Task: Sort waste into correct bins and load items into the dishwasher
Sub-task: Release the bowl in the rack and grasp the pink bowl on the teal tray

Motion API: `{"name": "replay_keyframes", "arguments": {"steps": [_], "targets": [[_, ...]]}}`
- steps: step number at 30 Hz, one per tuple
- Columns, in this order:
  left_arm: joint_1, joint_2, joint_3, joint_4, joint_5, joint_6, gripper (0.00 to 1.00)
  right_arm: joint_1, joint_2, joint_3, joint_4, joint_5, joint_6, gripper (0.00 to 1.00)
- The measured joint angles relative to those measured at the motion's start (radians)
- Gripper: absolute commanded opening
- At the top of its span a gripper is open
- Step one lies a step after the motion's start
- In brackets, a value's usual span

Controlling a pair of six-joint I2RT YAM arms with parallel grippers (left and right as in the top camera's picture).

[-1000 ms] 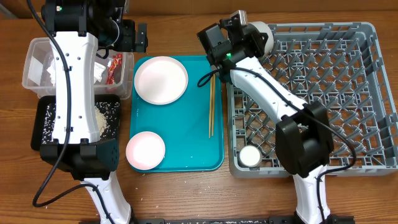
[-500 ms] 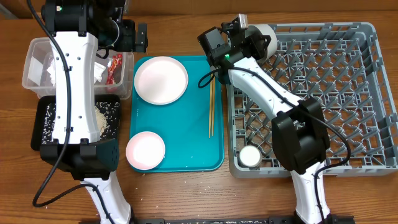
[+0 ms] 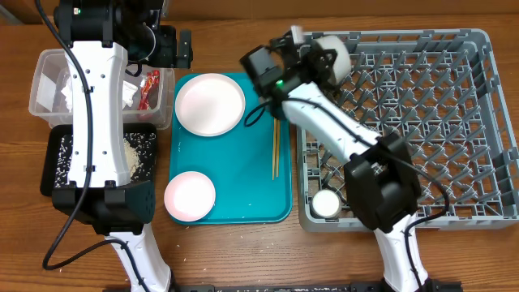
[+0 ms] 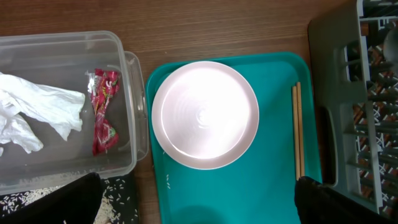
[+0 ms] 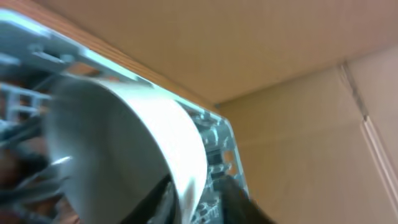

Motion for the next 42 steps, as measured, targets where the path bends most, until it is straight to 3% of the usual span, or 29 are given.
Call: {"name": "replay_keyframes", "arguments": {"steps": [1, 2, 4, 9, 17, 20, 25, 28, 30, 38, 42], "targets": [[0.000, 0.000, 0.000, 0.000, 0.000, 0.000, 1.00, 0.013, 0.000, 0.000, -0.003, 0.001, -0.005, 0.50], [0.000, 0.000, 0.000, 0.000, 0.000, 0.000, 1.00, 0.027, 0.000, -0.001, -0.005, 0.001, -0.005, 0.63], [0.000, 0.000, 0.000, 0.000, 0.000, 0.000, 1.00, 0.054, 0.001, -0.002, -0.006, 0.000, -0.003, 0.79], [0.000, 0.000, 0.000, 0.000, 0.000, 0.000, 1.00, 0.080, 0.001, -0.002, -0.007, -0.005, -0.006, 1.00], [0.000, 0.000, 0.000, 0.000, 0.000, 0.000, 1.00, 0.085, -0.036, -0.001, -0.033, -0.216, 0.011, 1.00], [0.000, 0.000, 0.000, 0.000, 0.000, 0.000, 1.00, 0.102, -0.124, 0.000, -0.127, -0.437, 0.064, 1.00], [0.000, 0.000, 0.000, 0.000, 0.000, 0.000, 1.00, 0.117, -0.291, 0.010, -0.232, -1.052, 0.256, 1.00], [0.000, 0.000, 0.000, 0.000, 0.000, 0.000, 1.00, 0.125, -0.298, -0.043, -0.096, -1.350, 0.386, 0.92], [0.000, 0.000, 0.000, 0.000, 0.000, 0.000, 1.00, 0.149, -0.294, -0.118, -0.033, -1.435, 0.460, 0.89], [0.000, 0.000, 0.000, 0.000, 0.000, 0.000, 1.00, 0.272, -0.196, -0.277, 0.015, -1.537, 0.691, 0.73], [0.000, 0.000, 0.000, 0.000, 0.000, 0.000, 1.00, 0.293, -0.148, -0.278, 0.012, -1.553, 0.764, 0.50]]}}
